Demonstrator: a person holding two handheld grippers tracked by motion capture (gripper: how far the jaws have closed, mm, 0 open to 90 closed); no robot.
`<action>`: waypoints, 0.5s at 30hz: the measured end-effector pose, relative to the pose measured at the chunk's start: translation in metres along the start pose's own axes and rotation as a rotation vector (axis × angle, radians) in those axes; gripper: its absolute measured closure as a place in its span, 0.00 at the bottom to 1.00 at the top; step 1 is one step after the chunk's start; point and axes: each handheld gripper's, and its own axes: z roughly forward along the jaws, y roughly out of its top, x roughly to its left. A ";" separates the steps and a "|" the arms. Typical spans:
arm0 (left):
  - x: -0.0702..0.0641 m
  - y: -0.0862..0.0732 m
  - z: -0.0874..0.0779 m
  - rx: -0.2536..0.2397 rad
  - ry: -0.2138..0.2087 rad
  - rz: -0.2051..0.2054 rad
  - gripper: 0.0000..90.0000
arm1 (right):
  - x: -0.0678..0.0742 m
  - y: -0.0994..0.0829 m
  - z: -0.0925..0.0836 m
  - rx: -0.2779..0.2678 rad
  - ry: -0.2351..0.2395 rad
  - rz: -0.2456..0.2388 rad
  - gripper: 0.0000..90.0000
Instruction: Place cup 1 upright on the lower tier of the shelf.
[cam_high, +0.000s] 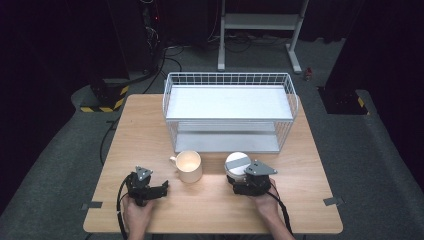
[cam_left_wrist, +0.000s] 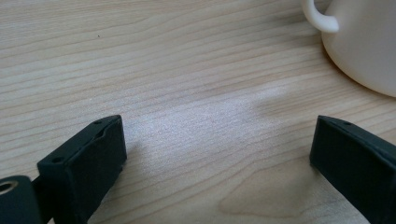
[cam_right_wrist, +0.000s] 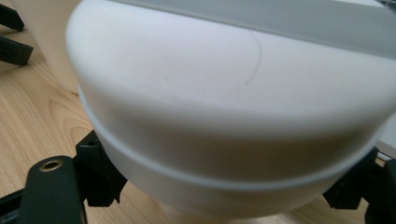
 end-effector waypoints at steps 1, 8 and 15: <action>0.000 0.000 0.000 0.000 0.000 0.000 0.04 | 0.000 0.000 0.000 0.000 0.000 0.000 0.20; 0.000 0.000 0.000 0.001 0.000 0.002 0.04 | -0.005 0.003 -0.006 -0.002 0.000 0.016 0.20; 0.000 0.000 0.000 0.000 0.002 0.001 0.05 | -0.014 0.005 -0.011 -0.005 -0.007 0.041 0.20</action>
